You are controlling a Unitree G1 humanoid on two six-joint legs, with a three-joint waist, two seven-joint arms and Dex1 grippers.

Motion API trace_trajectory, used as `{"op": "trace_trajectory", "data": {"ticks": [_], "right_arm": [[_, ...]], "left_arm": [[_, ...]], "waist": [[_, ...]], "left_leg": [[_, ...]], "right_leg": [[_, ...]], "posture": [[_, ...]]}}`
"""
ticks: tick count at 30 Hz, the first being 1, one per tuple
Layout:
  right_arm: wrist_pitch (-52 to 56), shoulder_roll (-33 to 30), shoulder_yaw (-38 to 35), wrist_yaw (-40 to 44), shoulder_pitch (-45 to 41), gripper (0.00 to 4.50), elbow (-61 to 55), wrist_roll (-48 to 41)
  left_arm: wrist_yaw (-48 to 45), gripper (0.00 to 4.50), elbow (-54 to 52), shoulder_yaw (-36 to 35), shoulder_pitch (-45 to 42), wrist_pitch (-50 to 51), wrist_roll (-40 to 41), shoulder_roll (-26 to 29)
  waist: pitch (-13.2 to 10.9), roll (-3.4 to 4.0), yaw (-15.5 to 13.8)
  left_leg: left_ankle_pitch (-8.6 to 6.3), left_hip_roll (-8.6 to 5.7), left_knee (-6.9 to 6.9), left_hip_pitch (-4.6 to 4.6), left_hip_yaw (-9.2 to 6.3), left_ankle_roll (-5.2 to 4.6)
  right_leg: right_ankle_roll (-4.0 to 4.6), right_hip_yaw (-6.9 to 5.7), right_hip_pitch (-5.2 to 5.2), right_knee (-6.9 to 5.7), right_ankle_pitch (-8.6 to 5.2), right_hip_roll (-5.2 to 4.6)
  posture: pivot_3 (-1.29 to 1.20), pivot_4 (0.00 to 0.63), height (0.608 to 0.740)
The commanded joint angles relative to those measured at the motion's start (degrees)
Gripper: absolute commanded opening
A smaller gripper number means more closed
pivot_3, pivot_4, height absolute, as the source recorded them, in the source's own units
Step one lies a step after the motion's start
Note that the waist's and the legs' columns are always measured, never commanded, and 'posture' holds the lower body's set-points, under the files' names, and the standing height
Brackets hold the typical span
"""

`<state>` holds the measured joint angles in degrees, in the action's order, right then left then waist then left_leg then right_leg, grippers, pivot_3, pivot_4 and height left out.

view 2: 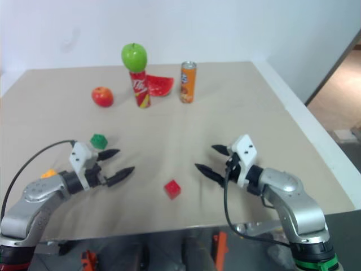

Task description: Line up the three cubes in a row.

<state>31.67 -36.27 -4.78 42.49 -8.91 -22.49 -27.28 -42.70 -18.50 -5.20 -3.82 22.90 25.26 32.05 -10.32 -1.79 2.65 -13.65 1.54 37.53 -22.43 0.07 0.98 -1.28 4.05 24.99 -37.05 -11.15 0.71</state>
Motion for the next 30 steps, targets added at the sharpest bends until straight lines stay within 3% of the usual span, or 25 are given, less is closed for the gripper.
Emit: {"op": "trace_trajectory", "data": {"ticks": [1, 21, 25, 30], "right_arm": [[-0.05, -0.13, -1.39, -0.17, -1.01, 4.50, -2.79, -1.26], [-3.15, -1.96, -0.82, 1.61, 0.01, 4.50, -2.72, 0.20], [-3.55, -2.92, -0.41, 2.73, -0.59, 4.50, -4.04, 0.23], [3.21, -3.38, 0.20, 2.53, -4.38, 4.50, -10.90, -6.05]], "left_arm": [[2.10, 4.48, -4.13, -1.48, 3.37, -0.75, 0.05, -0.89], [4.81, 4.48, -6.18, -2.51, 4.60, -2.54, 0.52, -1.91], [5.14, 4.48, -8.37, -2.25, 7.88, -2.75, 0.29, -2.25], [0.86, 4.48, -13.87, -1.63, 13.89, -4.40, 1.44, -0.37]], "waist": [[0.00, 0.00, 0.05], [-0.02, -0.08, -0.01], [-0.02, -0.08, 0.02], [-0.03, -0.10, 0.05]], "left_leg": [[0.00, 0.00, 0.00, 0.00, 0.00, 0.00], [-0.01, 0.01, 0.02, 0.02, 0.06, -0.01], [-0.01, 0.01, 0.02, 0.01, 0.07, -0.01], [-0.02, 0.05, 0.00, -0.01, 0.07, 0.00]], "right_leg": [[0.00, 0.00, 0.00, 0.00, 0.00, 0.00], [0.11, 0.08, 0.01, 0.00, -0.04, 0.02], [0.07, 0.10, 0.01, 0.00, -0.02, 0.02], [0.14, 0.09, 0.07, 0.00, -0.06, 0.05]], "posture": [[0.00, 0.150, 0.740], [0.00, 0.150, 0.740], [0.00, 0.150, 0.740], [0.00, 0.150, 0.740]]}}
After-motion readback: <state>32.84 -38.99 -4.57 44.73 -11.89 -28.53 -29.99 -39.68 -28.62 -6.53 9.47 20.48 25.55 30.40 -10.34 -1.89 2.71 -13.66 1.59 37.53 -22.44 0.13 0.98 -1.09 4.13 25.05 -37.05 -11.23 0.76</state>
